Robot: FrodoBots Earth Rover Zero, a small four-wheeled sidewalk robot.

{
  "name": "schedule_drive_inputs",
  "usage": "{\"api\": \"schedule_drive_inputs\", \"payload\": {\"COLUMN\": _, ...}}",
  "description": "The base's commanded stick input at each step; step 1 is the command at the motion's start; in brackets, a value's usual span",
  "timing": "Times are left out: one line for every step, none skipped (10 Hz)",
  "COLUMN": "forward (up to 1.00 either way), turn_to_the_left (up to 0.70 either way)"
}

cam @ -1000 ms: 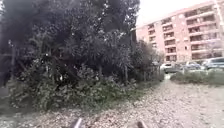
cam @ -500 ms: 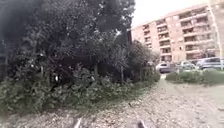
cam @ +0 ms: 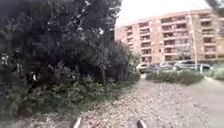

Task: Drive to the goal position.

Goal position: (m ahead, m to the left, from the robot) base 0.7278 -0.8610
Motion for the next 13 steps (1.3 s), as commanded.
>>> {"api": "schedule_drive_inputs", "payload": {"forward": 0.00, "turn_to_the_left": -1.00}}
{"api": "schedule_drive_inputs", "payload": {"forward": 0.00, "turn_to_the_left": -1.00}}
{"api": "schedule_drive_inputs", "payload": {"forward": 0.00, "turn_to_the_left": -1.00}}
{"api": "schedule_drive_inputs", "payload": {"forward": 0.00, "turn_to_the_left": -1.00}}
{"api": "schedule_drive_inputs", "payload": {"forward": 0.00, "turn_to_the_left": -1.00}}
{"api": "schedule_drive_inputs", "payload": {"forward": 0.00, "turn_to_the_left": -1.00}}
{"api": "schedule_drive_inputs", "payload": {"forward": 0.00, "turn_to_the_left": -1.00}}
{"api": "schedule_drive_inputs", "payload": {"forward": 0.00, "turn_to_the_left": -1.00}}
{"api": "schedule_drive_inputs", "payload": {"forward": 0.01, "turn_to_the_left": -0.97}}
{"api": "schedule_drive_inputs", "payload": {"forward": 0.13, "turn_to_the_left": -0.48}}
{"api": "schedule_drive_inputs", "payload": {"forward": 0.42, "turn_to_the_left": -0.21}}
{"api": "schedule_drive_inputs", "payload": {"forward": 0.80, "turn_to_the_left": -0.05}}
{"api": "schedule_drive_inputs", "payload": {"forward": 1.00, "turn_to_the_left": -0.03}}
